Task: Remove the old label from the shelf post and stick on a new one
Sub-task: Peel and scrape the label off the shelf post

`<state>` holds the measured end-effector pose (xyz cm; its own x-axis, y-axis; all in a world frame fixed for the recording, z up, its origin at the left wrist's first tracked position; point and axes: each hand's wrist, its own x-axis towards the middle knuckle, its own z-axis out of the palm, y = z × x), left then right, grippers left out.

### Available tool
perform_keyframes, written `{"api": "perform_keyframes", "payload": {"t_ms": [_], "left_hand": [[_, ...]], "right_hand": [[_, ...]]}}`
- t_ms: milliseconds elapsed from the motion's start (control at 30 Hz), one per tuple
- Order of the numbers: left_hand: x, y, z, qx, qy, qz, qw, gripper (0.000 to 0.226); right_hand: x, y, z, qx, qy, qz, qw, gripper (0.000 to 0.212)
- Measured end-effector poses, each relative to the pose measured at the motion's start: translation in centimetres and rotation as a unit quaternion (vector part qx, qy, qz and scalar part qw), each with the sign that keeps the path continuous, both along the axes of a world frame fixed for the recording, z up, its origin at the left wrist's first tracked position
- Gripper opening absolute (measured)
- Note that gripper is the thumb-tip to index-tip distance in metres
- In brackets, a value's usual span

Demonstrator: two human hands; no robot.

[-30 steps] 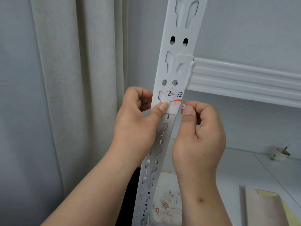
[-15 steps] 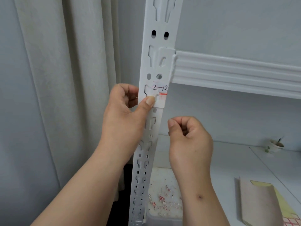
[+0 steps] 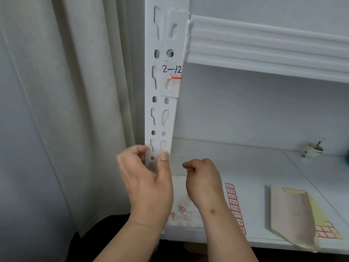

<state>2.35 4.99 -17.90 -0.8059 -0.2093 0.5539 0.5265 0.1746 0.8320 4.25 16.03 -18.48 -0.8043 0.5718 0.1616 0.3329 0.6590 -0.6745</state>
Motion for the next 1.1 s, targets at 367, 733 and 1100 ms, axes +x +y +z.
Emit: {"api": "perform_keyframes", "payload": {"t_ms": [367,733,1100], "left_hand": [[0.4,-1.1,-1.7,-0.061,0.044,-0.011,0.997,0.018],[-1.2,-1.9,8.1,0.053,0.025,-0.068,0.996,0.045],[-2.6,-2.2,12.8,0.054,-0.033,-0.255,0.965,0.032]], "right_hand": [[0.2,1.0,-1.5,-0.065,-0.018,-0.053,0.996,0.020],[0.6,-5.5,11.8,-0.097,0.352,0.033,0.930,0.032],[0.0,-6.5,13.9,-0.110,0.344,0.054,0.931,0.027]]}}
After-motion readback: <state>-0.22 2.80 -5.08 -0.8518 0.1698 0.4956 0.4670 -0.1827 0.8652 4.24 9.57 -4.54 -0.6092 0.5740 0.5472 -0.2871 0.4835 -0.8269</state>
